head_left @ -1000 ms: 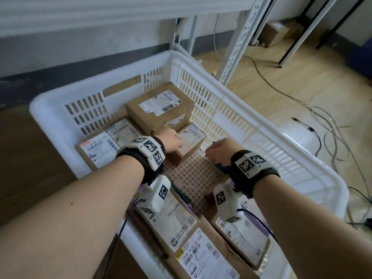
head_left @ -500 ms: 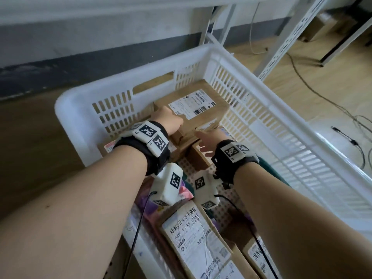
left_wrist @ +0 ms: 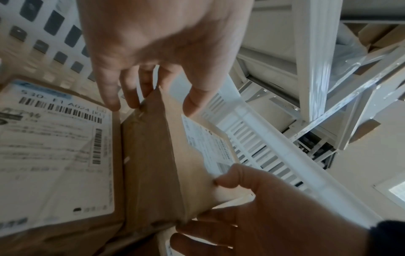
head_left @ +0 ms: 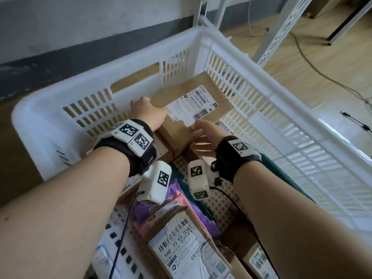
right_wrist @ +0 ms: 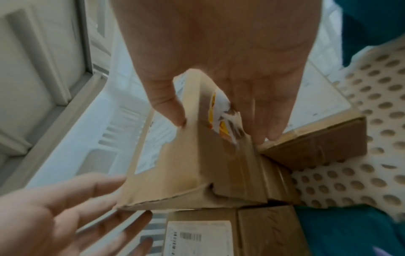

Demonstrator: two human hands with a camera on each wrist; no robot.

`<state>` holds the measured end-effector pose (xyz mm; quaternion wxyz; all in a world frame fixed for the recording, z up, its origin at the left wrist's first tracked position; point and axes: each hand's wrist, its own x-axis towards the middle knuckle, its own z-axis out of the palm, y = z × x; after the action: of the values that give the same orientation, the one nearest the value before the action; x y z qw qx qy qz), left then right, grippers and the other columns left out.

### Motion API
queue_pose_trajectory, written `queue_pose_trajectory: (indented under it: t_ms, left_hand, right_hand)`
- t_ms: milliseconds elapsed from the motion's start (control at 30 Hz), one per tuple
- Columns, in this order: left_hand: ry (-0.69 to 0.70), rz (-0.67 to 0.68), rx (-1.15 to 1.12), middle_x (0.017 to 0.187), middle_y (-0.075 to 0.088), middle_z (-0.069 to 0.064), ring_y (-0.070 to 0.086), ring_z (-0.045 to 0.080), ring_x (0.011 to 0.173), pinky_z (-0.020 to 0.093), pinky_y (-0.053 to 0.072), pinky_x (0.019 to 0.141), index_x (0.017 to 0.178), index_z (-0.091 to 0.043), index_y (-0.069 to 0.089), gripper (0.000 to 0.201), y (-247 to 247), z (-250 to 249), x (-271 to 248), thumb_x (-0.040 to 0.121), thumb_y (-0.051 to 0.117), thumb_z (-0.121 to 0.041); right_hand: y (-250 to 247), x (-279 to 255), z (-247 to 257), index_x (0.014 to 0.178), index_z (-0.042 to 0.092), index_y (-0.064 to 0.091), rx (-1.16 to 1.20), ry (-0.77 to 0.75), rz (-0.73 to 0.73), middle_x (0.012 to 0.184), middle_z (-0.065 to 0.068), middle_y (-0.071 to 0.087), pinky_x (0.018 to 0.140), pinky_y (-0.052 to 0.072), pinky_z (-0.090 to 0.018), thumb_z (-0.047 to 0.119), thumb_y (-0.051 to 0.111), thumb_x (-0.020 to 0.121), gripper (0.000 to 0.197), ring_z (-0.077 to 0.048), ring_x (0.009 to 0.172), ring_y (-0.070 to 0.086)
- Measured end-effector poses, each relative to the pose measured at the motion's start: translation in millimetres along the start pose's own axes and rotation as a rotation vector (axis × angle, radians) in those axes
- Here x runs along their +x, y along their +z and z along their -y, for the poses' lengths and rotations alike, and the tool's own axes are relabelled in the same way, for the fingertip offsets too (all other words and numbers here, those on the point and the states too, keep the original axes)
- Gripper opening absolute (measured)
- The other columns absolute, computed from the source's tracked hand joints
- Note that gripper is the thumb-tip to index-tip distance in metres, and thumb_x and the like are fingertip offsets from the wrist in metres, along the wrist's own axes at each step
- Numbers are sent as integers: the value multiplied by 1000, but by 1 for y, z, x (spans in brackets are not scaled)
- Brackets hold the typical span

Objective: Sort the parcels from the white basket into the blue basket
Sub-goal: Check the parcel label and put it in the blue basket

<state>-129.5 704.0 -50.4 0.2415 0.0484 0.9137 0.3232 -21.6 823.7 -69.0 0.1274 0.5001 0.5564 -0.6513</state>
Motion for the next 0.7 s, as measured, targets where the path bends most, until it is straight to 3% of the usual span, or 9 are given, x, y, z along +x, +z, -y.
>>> queue_pose_trajectory:
  t_ms: [67,167,267,333,367,433,500,567,700]
  left_hand:
    - [22,-13,-10,142,40,10,47,27,123,32,39,93,136,-15,45,57,-2,-1,-4,82,58,-29]
    - [36,-35,-84,123,57,15,59,27,99,28,41,68,116,-10,60,47,-9,-6,-17,74,56,-32]
    - [49,-44,-202,82,62,16,58,28,70,25,32,53,104,2,61,47,-20,-13,-35,71,57,-31]
    - [49,6,-306,64,52,7,56,27,61,26,45,57,84,-4,61,38,-29,-18,-51,66,60,-37]
    - [31,40,-369,72,57,6,62,28,71,34,54,69,84,-8,60,42,-33,-18,-57,61,61,-43]
    - [-41,117,-494,92,64,5,64,27,90,45,53,87,91,-16,61,52,-42,-18,-75,54,63,-53]
    - [-52,209,-588,86,63,1,62,21,86,42,51,88,84,-23,60,35,-47,-14,-92,68,63,-54]
    - [-45,300,-612,81,60,-2,58,18,85,41,48,89,82,-27,58,28,-54,-10,-109,81,55,-54]
    - [29,408,-607,100,64,2,58,22,98,42,45,89,98,-30,61,41,-83,-10,-146,83,47,-66]
  right_hand:
    - [-2,-4,-6,78,14,60,36,-29,17,87,-7,56,87,50,-32,19,59,79,5,-22,81,55]
    - [-5,-13,-7,78,13,56,65,-106,9,86,-8,59,80,51,-31,12,58,78,3,-22,79,58]
    - [-11,-36,-3,77,13,51,145,-151,16,75,-3,52,76,47,-30,11,56,80,6,-18,68,53]
    - [-20,-55,-3,80,15,51,201,-170,25,84,-5,52,79,46,-31,16,56,81,5,-20,73,52]
    - [-25,-65,-5,82,15,52,232,-178,33,89,-6,52,82,46,-33,19,56,82,5,-22,78,52]
    - [-34,-86,-8,90,16,53,318,-203,82,97,-10,55,93,46,-40,25,57,82,13,-27,88,55]
    - [-42,-107,-10,107,15,53,391,-238,138,103,-14,58,94,46,-46,31,58,83,30,-30,93,58]
    - [-47,-128,-11,125,14,50,408,-275,162,102,-15,59,84,49,-44,34,57,84,46,-30,91,59]
    - [-52,-168,-11,129,12,50,392,-367,147,89,-12,61,75,51,-40,33,59,83,51,-27,79,60]
